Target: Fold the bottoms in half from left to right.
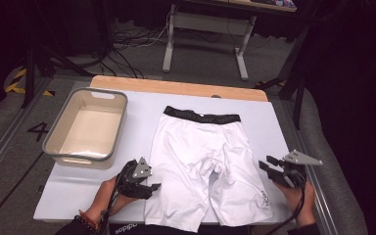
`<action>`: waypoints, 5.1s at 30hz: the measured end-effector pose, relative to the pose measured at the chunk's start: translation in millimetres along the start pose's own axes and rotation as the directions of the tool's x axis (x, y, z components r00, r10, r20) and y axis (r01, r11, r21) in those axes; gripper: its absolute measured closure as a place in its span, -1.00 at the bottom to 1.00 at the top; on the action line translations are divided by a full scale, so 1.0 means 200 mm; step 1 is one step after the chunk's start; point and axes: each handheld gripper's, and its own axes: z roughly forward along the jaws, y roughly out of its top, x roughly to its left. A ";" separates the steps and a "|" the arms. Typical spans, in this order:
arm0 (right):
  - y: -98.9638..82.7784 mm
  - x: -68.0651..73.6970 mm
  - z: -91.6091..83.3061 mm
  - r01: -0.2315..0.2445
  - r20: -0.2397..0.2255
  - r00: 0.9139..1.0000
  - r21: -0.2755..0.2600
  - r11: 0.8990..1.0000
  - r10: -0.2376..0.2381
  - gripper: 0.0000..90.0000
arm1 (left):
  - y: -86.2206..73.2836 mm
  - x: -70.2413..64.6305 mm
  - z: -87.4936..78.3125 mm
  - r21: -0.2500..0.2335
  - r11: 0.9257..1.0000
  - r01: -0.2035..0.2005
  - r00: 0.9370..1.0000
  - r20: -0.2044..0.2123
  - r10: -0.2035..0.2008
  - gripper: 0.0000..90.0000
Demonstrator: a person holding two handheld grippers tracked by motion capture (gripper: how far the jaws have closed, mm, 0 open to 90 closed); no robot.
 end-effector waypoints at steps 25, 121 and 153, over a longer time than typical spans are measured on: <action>0.11 0.05 0.41 0.086 -0.113 0.991 0.193 0.977 -0.065 0.10 | 0.06 0.11 0.03 0.070 0.997 -0.039 0.998 -0.039 0.041 0.99; -0.13 0.09 -0.06 0.020 0.081 0.996 0.160 0.987 -0.033 0.60 | -0.04 0.14 -0.02 0.006 1.000 0.011 0.995 -0.100 -0.010 0.68; 0.03 0.36 -0.05 0.149 -0.149 0.976 -0.079 0.986 -0.159 0.00 | -0.02 0.05 -0.08 -0.127 0.991 -0.052 0.998 -0.034 0.048 -0.47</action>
